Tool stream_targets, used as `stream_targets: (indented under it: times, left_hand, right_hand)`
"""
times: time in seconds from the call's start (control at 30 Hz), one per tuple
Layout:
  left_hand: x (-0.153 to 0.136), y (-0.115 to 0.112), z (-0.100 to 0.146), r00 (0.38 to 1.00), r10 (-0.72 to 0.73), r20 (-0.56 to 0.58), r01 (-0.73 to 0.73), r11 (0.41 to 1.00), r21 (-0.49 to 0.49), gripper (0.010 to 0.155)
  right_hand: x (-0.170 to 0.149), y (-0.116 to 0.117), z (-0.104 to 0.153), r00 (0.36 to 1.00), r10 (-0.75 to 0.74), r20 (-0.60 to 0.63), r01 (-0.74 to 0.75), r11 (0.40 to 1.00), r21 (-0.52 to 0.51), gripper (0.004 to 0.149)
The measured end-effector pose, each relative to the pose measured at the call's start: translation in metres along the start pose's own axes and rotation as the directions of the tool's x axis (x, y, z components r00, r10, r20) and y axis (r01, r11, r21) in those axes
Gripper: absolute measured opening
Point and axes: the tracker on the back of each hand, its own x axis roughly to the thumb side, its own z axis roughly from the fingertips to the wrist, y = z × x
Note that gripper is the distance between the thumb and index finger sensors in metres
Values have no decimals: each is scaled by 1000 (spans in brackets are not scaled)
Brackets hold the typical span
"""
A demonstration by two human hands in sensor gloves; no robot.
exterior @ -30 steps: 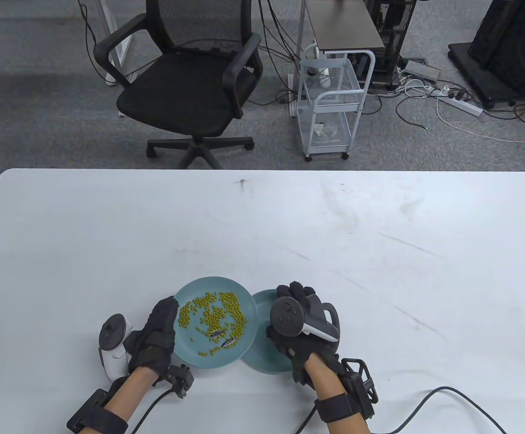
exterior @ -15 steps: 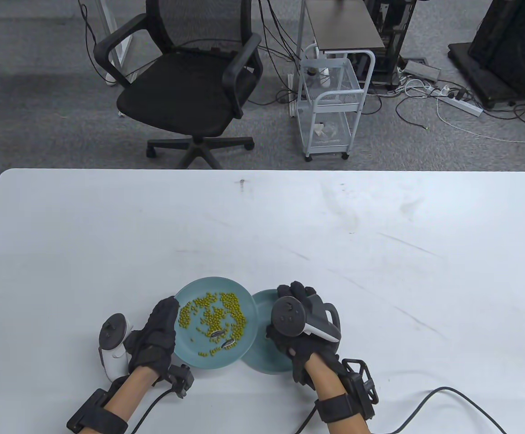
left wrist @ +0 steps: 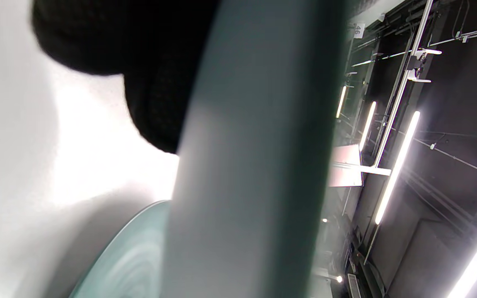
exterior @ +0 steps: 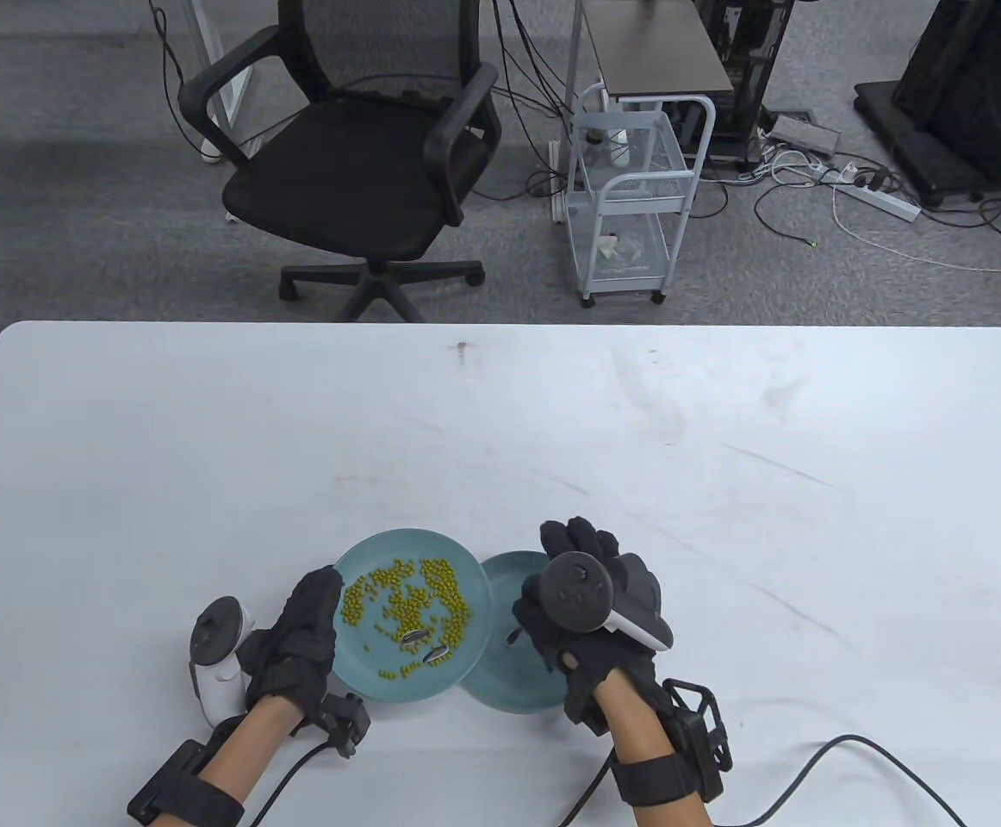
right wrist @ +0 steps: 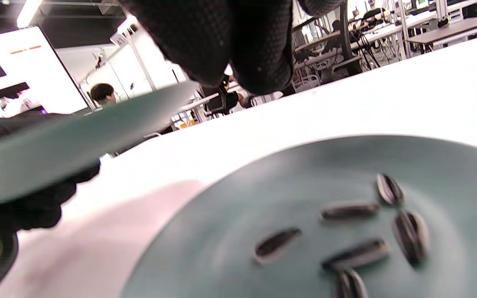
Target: Pick sunflower seeds with hand pinch into plate
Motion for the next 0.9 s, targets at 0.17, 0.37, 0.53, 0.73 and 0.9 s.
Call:
stream_targets:
  times: [0.17,0.37,0.53,0.73,0.9]
  left_hand:
    - [3,-2,1,1000,-12,2,12,1000,-7,49]
    - [3,-3,1,1000,-13,-3,13,1000,-15,49]
    - [4,-3,2,1000,-9,-2,9,1000,-11,49]
    - [3,-3,2,1000,-2,-6,2,1000,-4,49]
    - [2,-4,2,1000,-8,-24,8,1000,-13,49]
  right_hand:
    - [27,-10,-7,996,7,89,-8,1000,15,36]
    - [63,-9,-20,979,74,191,-88,994,65,36]
    - [88,-8,-36,966,71,247,-92,993,75,36]
    - [116,4,-54,940,95,328,-138,984,109,36]
    - [119,28,-55,910,180,373,-271,940,207,37]
